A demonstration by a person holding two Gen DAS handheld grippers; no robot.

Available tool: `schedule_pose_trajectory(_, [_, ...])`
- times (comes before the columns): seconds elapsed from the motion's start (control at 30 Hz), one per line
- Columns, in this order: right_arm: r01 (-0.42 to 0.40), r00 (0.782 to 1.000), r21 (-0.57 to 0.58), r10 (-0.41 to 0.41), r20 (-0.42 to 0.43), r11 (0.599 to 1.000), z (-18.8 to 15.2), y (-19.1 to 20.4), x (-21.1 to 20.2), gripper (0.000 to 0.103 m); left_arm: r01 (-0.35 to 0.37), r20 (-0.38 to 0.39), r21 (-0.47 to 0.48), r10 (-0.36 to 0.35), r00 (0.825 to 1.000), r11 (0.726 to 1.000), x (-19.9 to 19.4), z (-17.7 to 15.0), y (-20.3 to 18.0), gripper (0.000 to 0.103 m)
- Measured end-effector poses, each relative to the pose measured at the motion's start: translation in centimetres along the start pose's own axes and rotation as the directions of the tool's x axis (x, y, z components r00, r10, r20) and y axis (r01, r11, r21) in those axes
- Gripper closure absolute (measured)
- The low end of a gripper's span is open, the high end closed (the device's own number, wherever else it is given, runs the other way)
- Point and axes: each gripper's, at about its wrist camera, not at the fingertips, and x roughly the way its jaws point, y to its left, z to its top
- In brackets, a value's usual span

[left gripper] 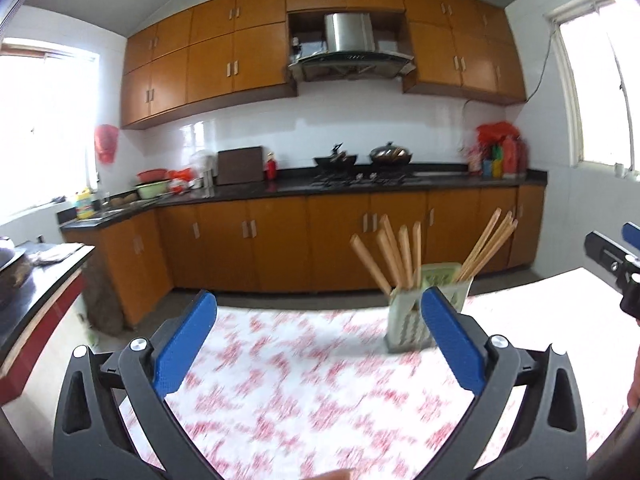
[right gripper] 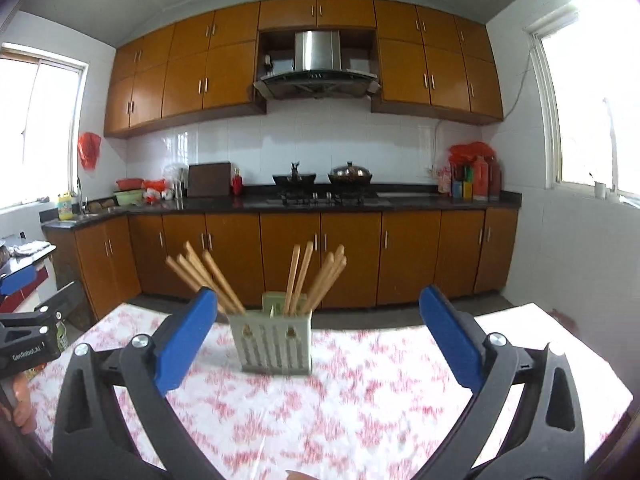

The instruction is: Organize utensils

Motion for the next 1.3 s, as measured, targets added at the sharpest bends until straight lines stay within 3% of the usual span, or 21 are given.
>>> schedule_pose_trajectory(0.2, [0.001, 1.000, -0.013, -0.002, -0.029, 1.000, -3.2, 0.1, -2.2, 0.004, -0.024, -0.056, -0.024, 0.023, 0.998, 0.999, -1.3, -3.2, 0.6, 0.002])
schedule_pose_trajectory(0.53, [-0.071, 0.990, 0.034, 0.075, -0.122, 0.997, -8.0, -0.3, -4.8, 0.004, -0.038, -0.078, -0.023, 0.036, 0.996, 0.999, -3.7, -6.9, 0.4, 0.002])
schedule_pose_trajectory(0.83, [-0.044, 0.988, -0.005, 0.042, -0.150, 0.999, -12.4, 0.1, -7.1, 0.004, -0.017, -0.078, -0.028, 0.015, 0.997, 0.999, -6.2, -10.5, 0.2, 0.002])
schedule_pose_trajectory(1.0, [-0.025, 0.987, -0.031, 0.020, -0.157, 0.999, -13.7, 0.1, -7.6, 0.004, -0.001, -0.090, -0.035, -0.002, 0.996, 0.999, -6.7, -12.1, -0.2, 0.002])
schedule_pose_trajectory(1.3, [-0.003, 0.989, 0.027, 0.007, -0.151, 1.000, -14.4, -1.0, -8.2, 0.004, 0.008, -0.088, -0.093, -0.016, 0.996, 0.996, -7.5, -13.8, 0.2, 0.002])
